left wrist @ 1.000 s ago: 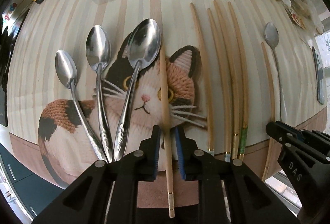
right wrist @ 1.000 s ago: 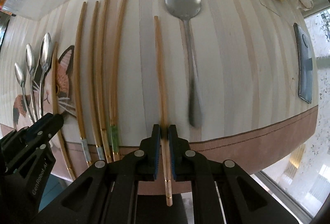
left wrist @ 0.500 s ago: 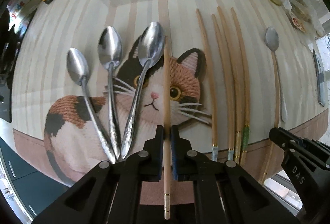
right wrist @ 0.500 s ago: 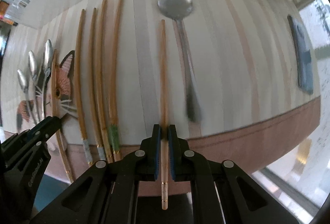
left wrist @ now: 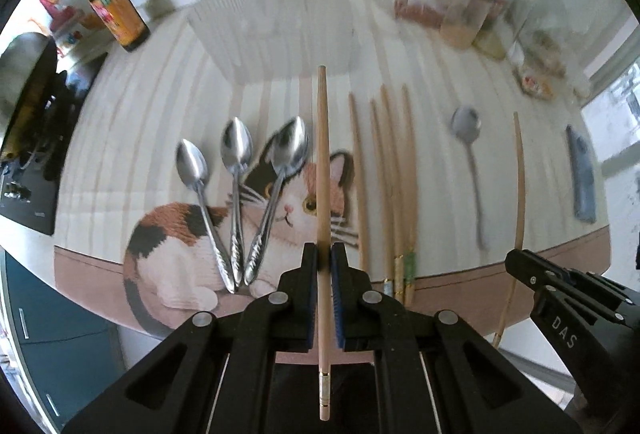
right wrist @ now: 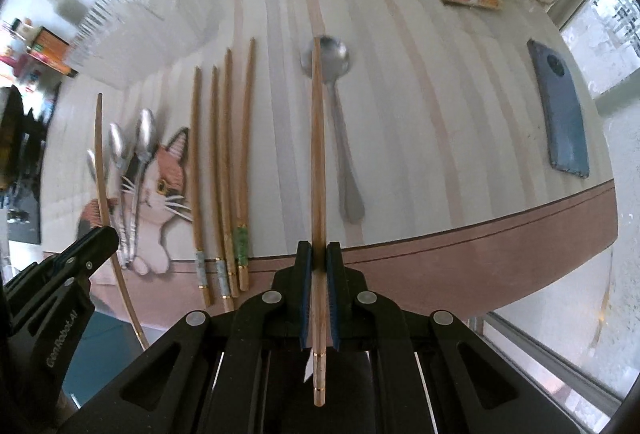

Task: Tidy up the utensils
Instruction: 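Lift both held chopsticks and carry them over the clear plastic basket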

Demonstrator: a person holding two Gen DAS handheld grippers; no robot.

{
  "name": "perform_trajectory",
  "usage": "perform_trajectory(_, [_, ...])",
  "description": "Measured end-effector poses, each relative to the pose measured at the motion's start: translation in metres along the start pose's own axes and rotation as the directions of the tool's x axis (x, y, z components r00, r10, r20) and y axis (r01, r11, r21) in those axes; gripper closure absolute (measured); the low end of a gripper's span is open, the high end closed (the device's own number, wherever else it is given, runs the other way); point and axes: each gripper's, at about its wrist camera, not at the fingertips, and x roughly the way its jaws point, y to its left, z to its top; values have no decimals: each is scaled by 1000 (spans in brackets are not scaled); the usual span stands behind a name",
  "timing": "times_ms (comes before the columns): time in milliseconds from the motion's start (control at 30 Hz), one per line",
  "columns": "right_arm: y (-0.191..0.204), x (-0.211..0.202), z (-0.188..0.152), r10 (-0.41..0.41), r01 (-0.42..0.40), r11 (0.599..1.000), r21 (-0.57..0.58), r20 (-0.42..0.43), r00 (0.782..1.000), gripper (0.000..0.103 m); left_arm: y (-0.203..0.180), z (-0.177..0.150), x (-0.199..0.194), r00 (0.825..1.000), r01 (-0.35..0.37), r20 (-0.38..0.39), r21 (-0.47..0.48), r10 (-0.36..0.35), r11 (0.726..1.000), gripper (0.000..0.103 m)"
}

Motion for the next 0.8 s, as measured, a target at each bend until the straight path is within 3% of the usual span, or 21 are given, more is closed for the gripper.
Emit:
perform_trajectory(267, [-1,-57,32,85,-84,996,-19,98,992,95,11,44,-43,992,22,128,-16,-20,1000,99])
perform_trajectory(500, [41,-79,99,119,-111,992,-59,169,978,95,32,125,-61,981,62,188,-22,-57,998,99])
perform_trajectory(633, [66,-82,150,136,-125,990,-73,188,973,95,51,174,-53,981,92,176,-40,-84,995,99])
perform_trajectory(800, [93,-66,212,178,-170,984,-61,153,972,95,74,237,-18,986,142,94,-62,-136,988,99])
